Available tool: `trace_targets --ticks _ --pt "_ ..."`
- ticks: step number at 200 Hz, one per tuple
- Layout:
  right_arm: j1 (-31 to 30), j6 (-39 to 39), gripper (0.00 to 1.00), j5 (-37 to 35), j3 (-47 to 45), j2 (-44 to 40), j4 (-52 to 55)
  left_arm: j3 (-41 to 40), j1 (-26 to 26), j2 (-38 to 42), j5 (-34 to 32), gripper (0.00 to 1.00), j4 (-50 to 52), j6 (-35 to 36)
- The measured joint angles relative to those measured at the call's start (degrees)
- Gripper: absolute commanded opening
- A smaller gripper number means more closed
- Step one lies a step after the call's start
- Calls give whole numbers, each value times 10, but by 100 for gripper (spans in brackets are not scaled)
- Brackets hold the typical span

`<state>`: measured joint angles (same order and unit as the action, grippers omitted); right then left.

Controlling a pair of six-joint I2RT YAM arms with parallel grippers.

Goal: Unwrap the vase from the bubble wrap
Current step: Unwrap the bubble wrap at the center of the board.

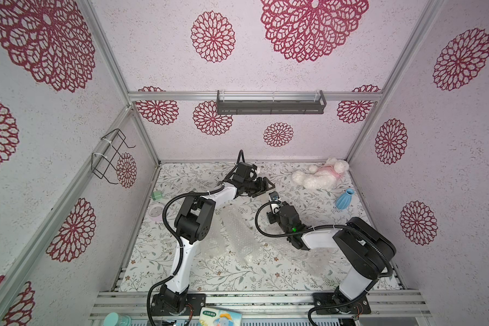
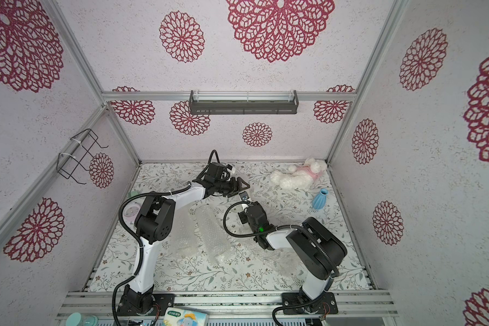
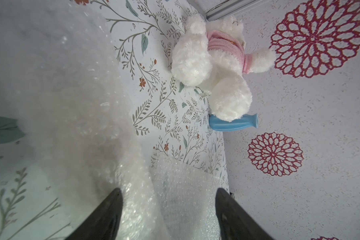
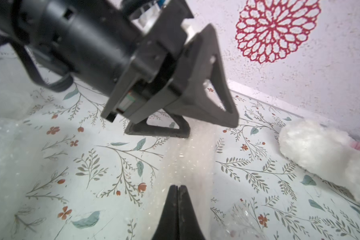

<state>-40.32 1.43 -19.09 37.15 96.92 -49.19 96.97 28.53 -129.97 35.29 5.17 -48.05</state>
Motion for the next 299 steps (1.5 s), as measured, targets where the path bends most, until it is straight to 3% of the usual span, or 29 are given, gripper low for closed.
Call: trace_targets --ticks 113,169,199,223,299 --pt "71 -101 0 77 -43 -24 -25 -24 -10 10 2 73 -11 1" --pt "81 -116 0 129 -48 -31 -32 -28 -11 12 3 73 -15 0" --pt "60 -94 31 148 -48 -48 -20 -27 -11 12 4 73 -15 0" --pt "29 -59 43 147 -36 -49 3 -26 -11 12 5 73 -15 -2" --pt "-15 31 51 99 -3 -13 38 12 -10 -5 15 74 -15 -15"
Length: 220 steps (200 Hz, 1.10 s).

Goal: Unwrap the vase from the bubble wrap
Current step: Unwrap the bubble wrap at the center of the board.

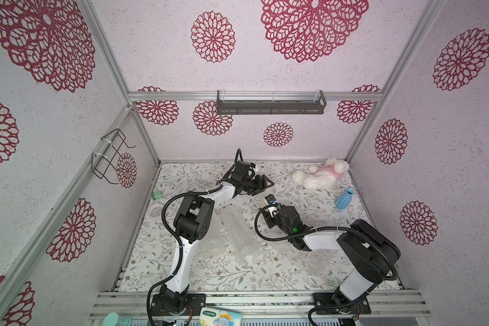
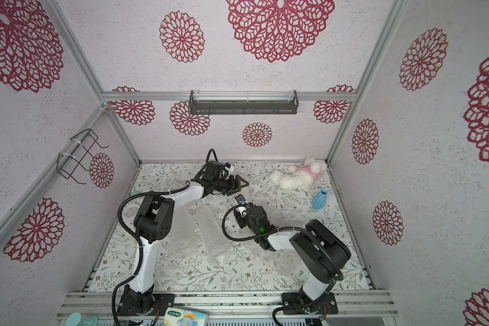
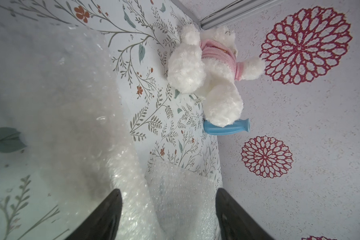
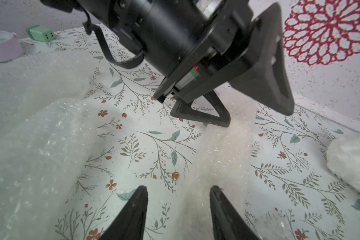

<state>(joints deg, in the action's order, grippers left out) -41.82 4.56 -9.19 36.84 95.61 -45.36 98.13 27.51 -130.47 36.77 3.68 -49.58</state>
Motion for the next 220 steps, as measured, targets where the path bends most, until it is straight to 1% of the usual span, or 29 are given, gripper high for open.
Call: trace_targets --ticks 36,59,79,86,90,100,107,110,168,200,220 --pt "-9 35 51 -31 17 26 8 13 3 -10 3 74 0 -3" --pt "-12 54 49 -52 34 50 13 13 6 -12 3 74 0 -4" --pt "-13 68 43 -72 49 69 18 13 6 -13 5 74 0 -6" --pt "-14 73 37 -78 53 74 19 13 7 -13 5 74 0 -6" --pt "-14 75 32 -82 56 77 19 13 7 -13 5 74 0 -6" --pt "-14 81 12 -92 59 82 19 13 7 -13 5 74 0 -6" --pt "-15 85 2 -100 61 83 19 13 7 -13 6 74 0 -6" --pt "-15 85 0 -102 61 83 19 13 7 -13 6 74 0 -6" --pt "-16 89 0 -146 66 85 10 13 9 -13 9 74 0 -6" --pt "-14 71 0 -145 44 70 -2 11 10 -13 9 74 -1 -6" --pt "-1 41 0 -133 25 43 -5 10 10 -13 9 74 -3 -5"
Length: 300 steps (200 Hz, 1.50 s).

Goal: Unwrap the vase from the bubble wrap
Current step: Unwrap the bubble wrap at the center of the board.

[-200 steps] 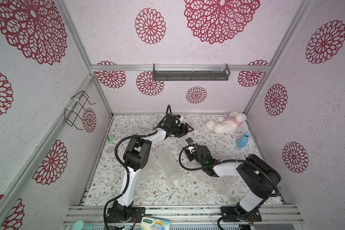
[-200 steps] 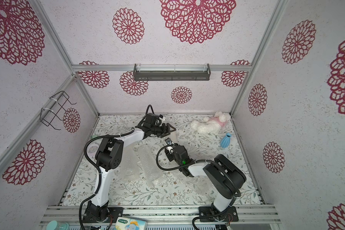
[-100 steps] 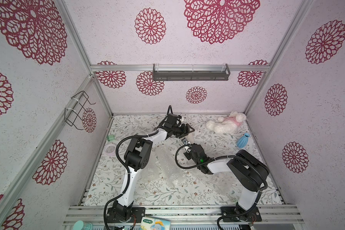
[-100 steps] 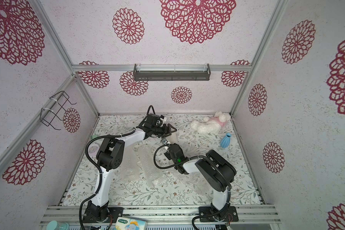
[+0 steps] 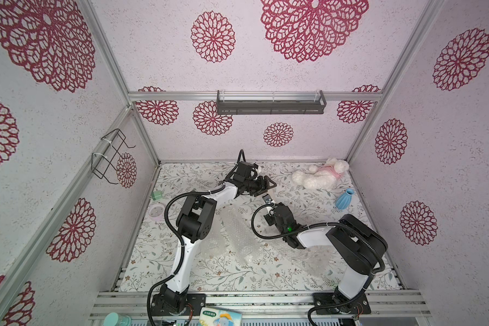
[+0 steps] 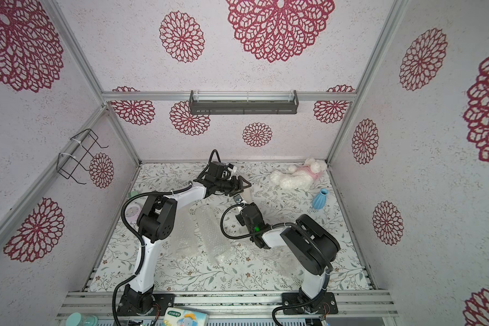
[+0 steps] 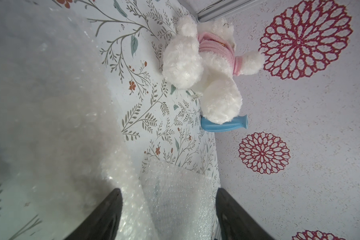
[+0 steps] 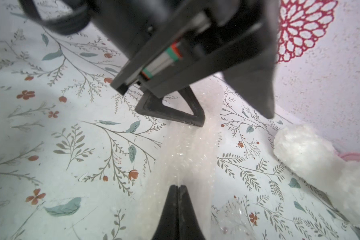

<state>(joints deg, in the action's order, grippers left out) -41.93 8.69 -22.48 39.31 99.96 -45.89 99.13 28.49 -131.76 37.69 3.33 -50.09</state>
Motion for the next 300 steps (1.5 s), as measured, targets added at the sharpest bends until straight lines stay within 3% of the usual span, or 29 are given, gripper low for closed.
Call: trace_targets --ticks 63,123,300 --pt "70 -104 0 55 -34 -42 -32 -18 -3 4 4 74 -24 5" --pt "90 -158 0 91 -51 -42 -45 -42 -10 18 3 74 -31 6" --pt "117 -189 0 113 -60 -50 -66 -87 -22 35 -10 74 0 16"
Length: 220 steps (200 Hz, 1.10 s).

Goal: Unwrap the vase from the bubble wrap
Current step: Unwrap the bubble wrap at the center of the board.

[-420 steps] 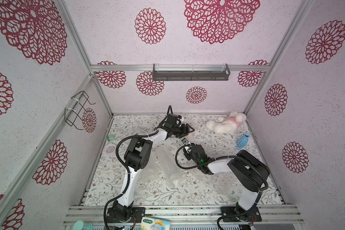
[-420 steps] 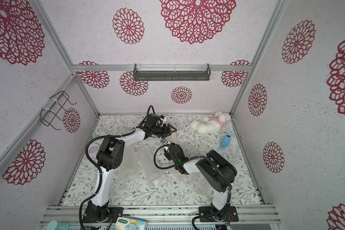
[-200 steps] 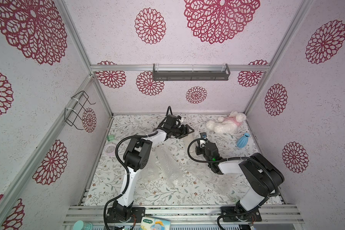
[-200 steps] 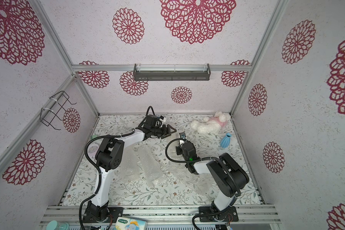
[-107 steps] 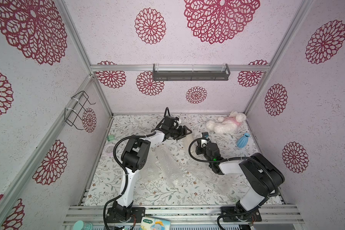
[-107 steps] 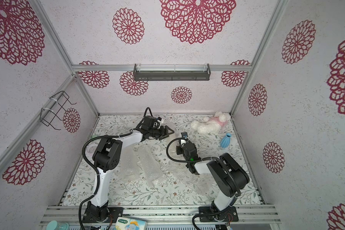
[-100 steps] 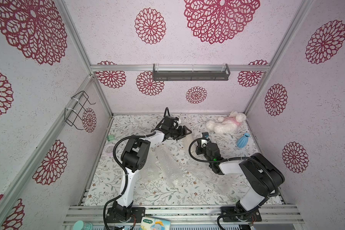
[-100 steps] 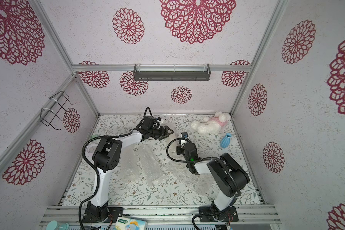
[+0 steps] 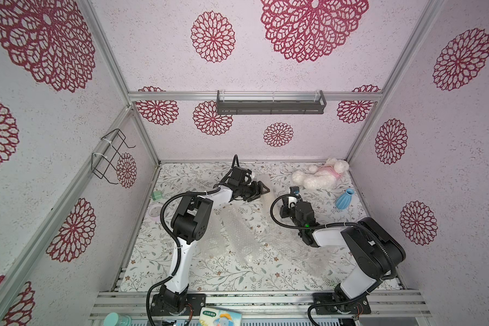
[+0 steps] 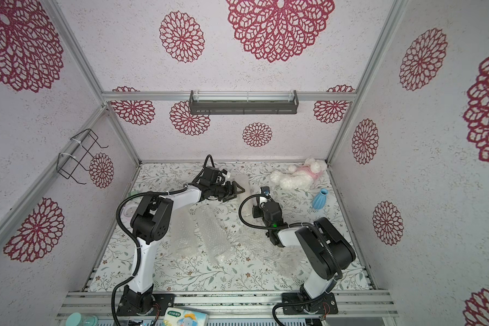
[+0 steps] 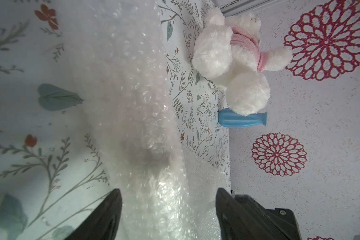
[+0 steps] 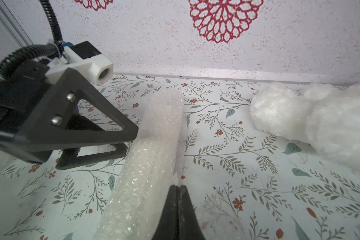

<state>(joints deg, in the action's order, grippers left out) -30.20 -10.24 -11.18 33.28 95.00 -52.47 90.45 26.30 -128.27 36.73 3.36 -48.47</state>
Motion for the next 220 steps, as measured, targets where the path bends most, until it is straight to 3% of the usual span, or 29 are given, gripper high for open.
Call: trace_targets --ticks 52,220 --pt "0 0 0 7 0 -1 0 0 1 0 -18 74 26 17" --pt "1 -15 0 15 -21 -17 -18 109 53 -6 -172 73 183 94"
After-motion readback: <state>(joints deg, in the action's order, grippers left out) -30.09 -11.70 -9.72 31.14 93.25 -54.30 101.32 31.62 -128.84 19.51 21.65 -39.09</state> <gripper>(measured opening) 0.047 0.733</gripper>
